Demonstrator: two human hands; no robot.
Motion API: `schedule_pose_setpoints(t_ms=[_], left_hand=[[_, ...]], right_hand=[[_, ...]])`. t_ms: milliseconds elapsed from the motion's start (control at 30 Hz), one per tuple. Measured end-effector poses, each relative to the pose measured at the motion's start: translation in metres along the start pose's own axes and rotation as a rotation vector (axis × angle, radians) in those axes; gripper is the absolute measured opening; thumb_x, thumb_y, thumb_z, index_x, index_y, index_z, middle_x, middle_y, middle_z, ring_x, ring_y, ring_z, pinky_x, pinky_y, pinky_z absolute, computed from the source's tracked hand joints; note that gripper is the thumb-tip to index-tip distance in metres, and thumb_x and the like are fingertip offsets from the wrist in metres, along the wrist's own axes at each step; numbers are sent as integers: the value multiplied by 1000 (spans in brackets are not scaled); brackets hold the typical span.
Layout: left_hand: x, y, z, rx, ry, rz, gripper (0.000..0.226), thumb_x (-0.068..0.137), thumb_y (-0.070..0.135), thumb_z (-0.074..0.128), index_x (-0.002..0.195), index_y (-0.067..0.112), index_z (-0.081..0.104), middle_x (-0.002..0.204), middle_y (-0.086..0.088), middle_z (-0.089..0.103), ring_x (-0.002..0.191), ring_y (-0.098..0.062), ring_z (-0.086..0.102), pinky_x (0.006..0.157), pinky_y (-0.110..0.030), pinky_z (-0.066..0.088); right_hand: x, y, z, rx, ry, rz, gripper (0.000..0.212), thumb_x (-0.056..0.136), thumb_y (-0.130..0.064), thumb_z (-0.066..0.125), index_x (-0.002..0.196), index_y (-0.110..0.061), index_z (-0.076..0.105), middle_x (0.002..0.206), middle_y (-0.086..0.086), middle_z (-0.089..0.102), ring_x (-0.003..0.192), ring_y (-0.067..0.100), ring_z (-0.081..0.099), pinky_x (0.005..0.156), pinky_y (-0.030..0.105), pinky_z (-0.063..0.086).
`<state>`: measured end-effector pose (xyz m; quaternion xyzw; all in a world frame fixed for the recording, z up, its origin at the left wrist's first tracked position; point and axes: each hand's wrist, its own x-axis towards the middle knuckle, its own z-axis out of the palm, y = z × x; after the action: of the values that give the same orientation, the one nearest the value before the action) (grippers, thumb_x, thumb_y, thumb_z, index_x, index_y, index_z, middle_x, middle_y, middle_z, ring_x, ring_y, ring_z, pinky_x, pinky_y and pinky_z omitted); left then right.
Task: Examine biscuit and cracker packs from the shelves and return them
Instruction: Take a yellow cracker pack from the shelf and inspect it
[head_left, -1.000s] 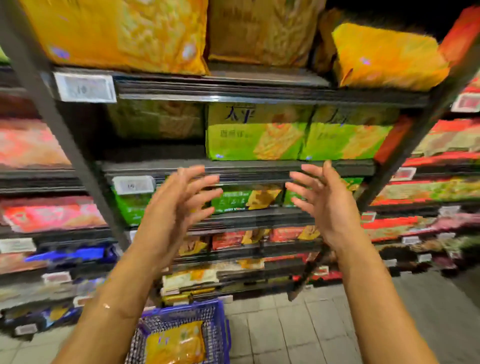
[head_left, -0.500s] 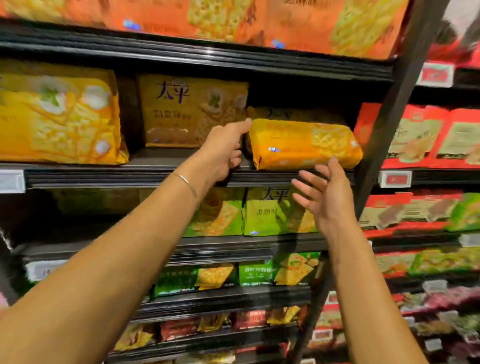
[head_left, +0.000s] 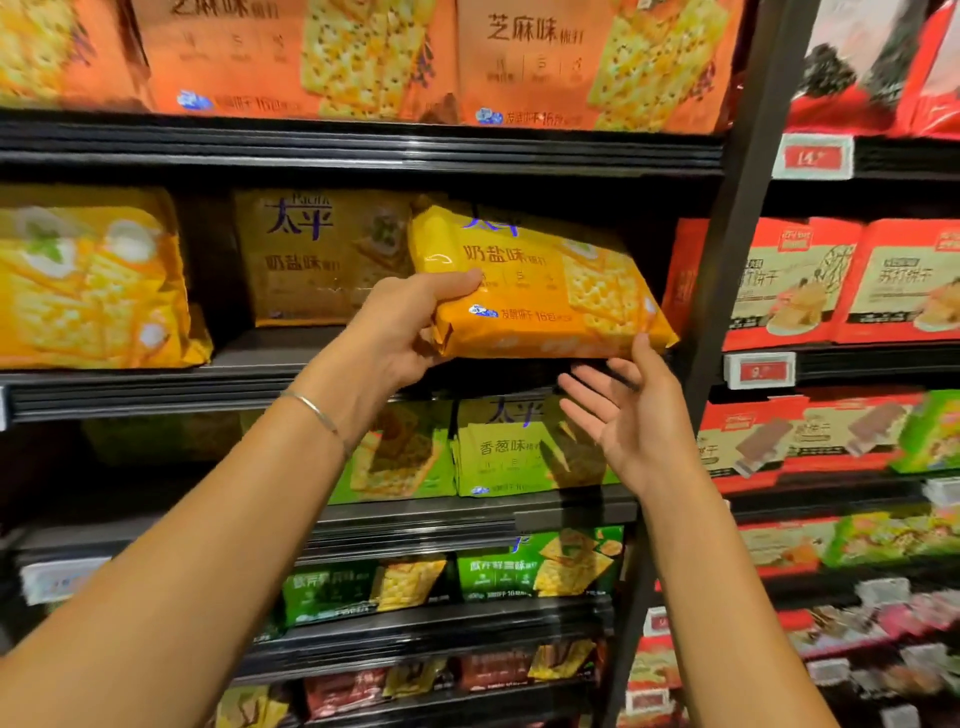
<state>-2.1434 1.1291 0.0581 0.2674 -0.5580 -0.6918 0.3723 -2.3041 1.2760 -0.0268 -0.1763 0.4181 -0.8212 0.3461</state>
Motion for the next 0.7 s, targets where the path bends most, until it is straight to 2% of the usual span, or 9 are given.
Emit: schedule_pose_setpoints(t_ms=[133, 233, 267, 333, 400, 467, 533, 633, 700], left_hand=[[-43, -9, -47, -112, -76, -7, 50, 80, 20, 81, 126, 9, 67, 110, -13, 80, 94, -28, 79, 69, -42, 66], [-75, -31, -83, -147, -112, 25, 48, 80, 16, 78, 126, 6, 68, 115, -14, 78, 99, -28, 78, 76, -45, 66], [-85, -39, -95, -165, -109, 42, 40, 82, 13, 75, 121, 6, 71, 113, -13, 79, 98, -27, 78, 79, -44, 66], [-106, -57, -117, -204, -80, 74, 27, 82, 7, 71, 108, 8, 78, 103, -11, 81, 88, -24, 79, 72, -39, 65], [-131, -77, -137, -181, -36, 94, 36, 77, 8, 73, 113, 7, 74, 102, -11, 80, 86, -24, 79, 69, -37, 64], [-158, -102, -153, -77, -1, 92, 66, 66, 21, 91, 126, 6, 66, 112, -14, 78, 93, -26, 78, 71, -36, 64], [-186, -129, -161, -15, 45, 45, 97, 53, 47, 101, 132, 8, 63, 121, -15, 76, 103, -29, 77, 76, -37, 64], [-221, -164, -160, -30, 223, -12, 94, 66, 75, 79, 138, 16, 62, 120, -10, 77, 104, -27, 77, 73, -39, 64], [-237, -180, -163, -123, 299, -87, 84, 78, 76, 56, 141, 22, 62, 121, -10, 77, 106, -29, 77, 76, -48, 65]], right_hand=[[-14, 12, 2, 174, -63, 1, 63, 88, -49, 71, 141, -21, 55, 138, 13, 66, 125, 34, 64, 92, 54, 55], [-29, 30, -3, 277, -209, 13, 60, 90, -52, 71, 140, -22, 58, 137, 9, 68, 129, 35, 62, 100, 63, 51], [-36, 37, -6, 291, -281, 40, 60, 91, -53, 69, 142, -22, 58, 139, 10, 67, 129, 37, 62, 104, 65, 49], [-52, 54, -14, 246, -394, 91, 59, 93, -50, 68, 143, -21, 61, 145, 11, 62, 133, 38, 60, 106, 65, 48], [-68, 73, -28, 185, -452, 149, 58, 91, -43, 71, 143, -21, 62, 150, 11, 58, 137, 37, 56, 107, 65, 46], [-85, 91, -45, 118, -489, 181, 66, 88, -37, 75, 149, -20, 56, 152, 11, 56, 137, 38, 56, 104, 63, 49], [-101, 106, -62, 45, -498, 200, 67, 88, -31, 74, 151, -20, 51, 151, 12, 56, 134, 37, 58, 97, 58, 55], [-121, 122, -82, 26, -489, 256, 61, 93, -40, 70, 149, -23, 55, 152, 12, 56, 136, 37, 56, 98, 59, 54], [-132, 130, -88, 22, -474, 328, 61, 98, -59, 57, 149, -25, 55, 153, 10, 55, 138, 34, 56, 96, 56, 56]])
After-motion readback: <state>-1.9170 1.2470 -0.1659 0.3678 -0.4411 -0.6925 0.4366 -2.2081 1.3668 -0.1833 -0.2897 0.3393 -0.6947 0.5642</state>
